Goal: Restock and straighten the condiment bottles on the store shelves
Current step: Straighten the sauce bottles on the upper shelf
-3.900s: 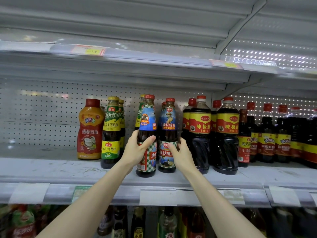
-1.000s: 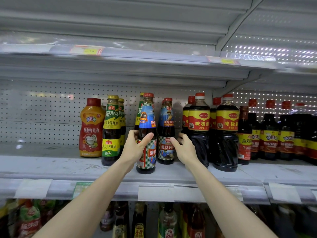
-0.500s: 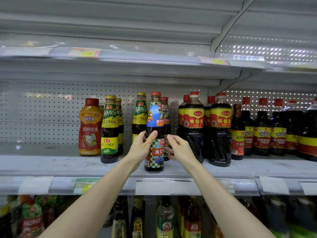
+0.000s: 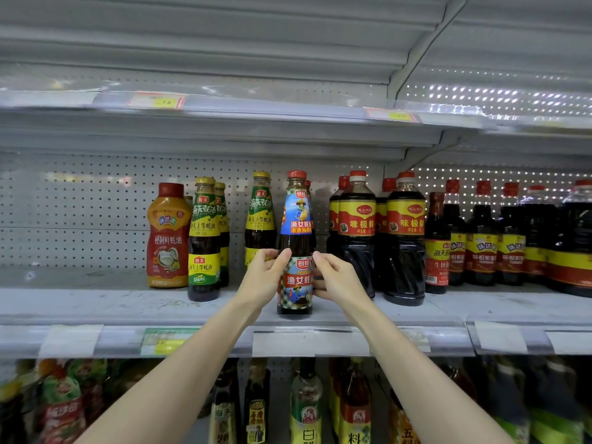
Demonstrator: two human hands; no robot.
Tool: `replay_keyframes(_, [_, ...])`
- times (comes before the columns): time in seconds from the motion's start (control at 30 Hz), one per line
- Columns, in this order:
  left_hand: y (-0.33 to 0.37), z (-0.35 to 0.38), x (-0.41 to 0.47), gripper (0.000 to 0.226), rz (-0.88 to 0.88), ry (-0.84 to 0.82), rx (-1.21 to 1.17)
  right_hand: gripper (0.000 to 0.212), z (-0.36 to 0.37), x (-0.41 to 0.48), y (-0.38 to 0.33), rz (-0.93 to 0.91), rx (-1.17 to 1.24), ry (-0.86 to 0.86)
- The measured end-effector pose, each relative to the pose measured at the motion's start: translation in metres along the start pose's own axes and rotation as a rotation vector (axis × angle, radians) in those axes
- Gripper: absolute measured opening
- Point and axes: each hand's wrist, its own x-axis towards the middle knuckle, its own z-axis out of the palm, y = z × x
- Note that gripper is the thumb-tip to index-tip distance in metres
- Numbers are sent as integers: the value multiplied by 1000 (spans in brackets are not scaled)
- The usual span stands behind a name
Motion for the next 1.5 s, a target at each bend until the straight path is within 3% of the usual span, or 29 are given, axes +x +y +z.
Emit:
replay_keyframes(0.27, [-1,-1,-2,44,-4,-24,103,40,1,-10,0,-20,-6,20])
replay_keyframes(0.6, [1,-1,-2,45,-68,-98,65,33,-6,-19,-2,-31,-14,52])
replay_keyframes(1.0, [9,-3,-27,50,-11,-161,-45,48,-7,-28,-13,-27,-64,-58])
replay_keyframes(1.5, [10,8,-21,44,-97,-142,-81,50,-9,-20,-20,172,68,-123])
